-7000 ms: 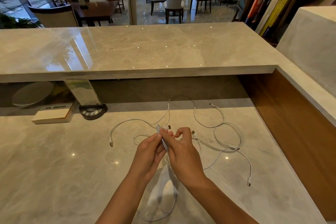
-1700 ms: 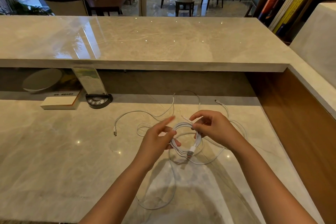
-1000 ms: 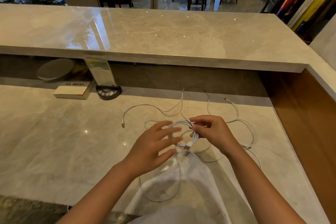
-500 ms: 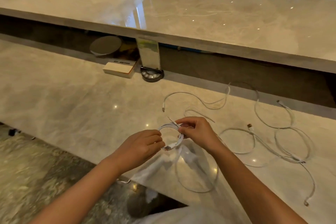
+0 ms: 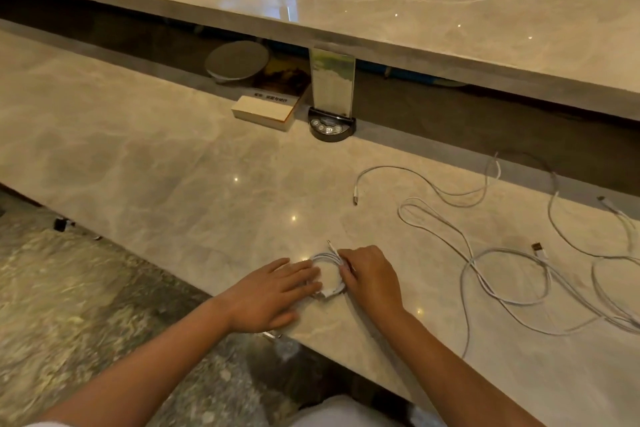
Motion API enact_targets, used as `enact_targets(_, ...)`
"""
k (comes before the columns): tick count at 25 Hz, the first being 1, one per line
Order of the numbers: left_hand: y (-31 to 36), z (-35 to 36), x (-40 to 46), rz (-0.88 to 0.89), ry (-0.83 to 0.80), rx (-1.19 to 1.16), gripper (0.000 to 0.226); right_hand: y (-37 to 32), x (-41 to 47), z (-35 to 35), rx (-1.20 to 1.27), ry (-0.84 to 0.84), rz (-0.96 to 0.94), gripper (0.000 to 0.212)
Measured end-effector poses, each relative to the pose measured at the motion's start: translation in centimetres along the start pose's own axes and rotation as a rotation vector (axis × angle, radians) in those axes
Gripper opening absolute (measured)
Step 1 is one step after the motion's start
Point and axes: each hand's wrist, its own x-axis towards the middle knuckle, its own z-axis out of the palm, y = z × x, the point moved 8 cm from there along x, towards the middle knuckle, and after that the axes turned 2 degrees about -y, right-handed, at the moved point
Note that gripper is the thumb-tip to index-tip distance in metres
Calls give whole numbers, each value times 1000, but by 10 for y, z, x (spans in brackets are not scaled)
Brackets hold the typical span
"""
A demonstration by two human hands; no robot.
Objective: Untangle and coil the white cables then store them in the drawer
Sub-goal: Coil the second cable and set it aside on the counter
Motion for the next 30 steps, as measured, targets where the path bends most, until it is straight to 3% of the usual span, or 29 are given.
enact_targets(3,-2,3,-2,-7,0,-28,56,-5,-13,2,-273,96,-186,38)
enact_targets(8,-1,-2,4,-5,34,-84,53,-1,-30,10,-395,26,-308,44)
enact_targets(13,-1,-49,26,-87,161,-151,42,5,-41,-17,-277,37,-219,42)
enact_targets(17,29,-83,69,-355,337,-515,40,58,-84,-60,-232,205,-36,33)
enact_targets(19,71,-85,97,-251,402,-534,38,89,-112,-70,-259,210,59,32)
enact_targets(21,112,-68,122,-137,259,-523,43,112,-138,-71,-277,176,85,29)
enact_targets(24,161,-28,144,-39,-181,-322,51,132,-164,-69,-245,98,91,39)
enact_targets(27,180,-24,159,9,-230,-197,42,134,-165,-78,-228,90,67,35)
enact_targets(30,181,-26,165,-47,-193,-316,32,134,-159,-101,-119,213,81,20)
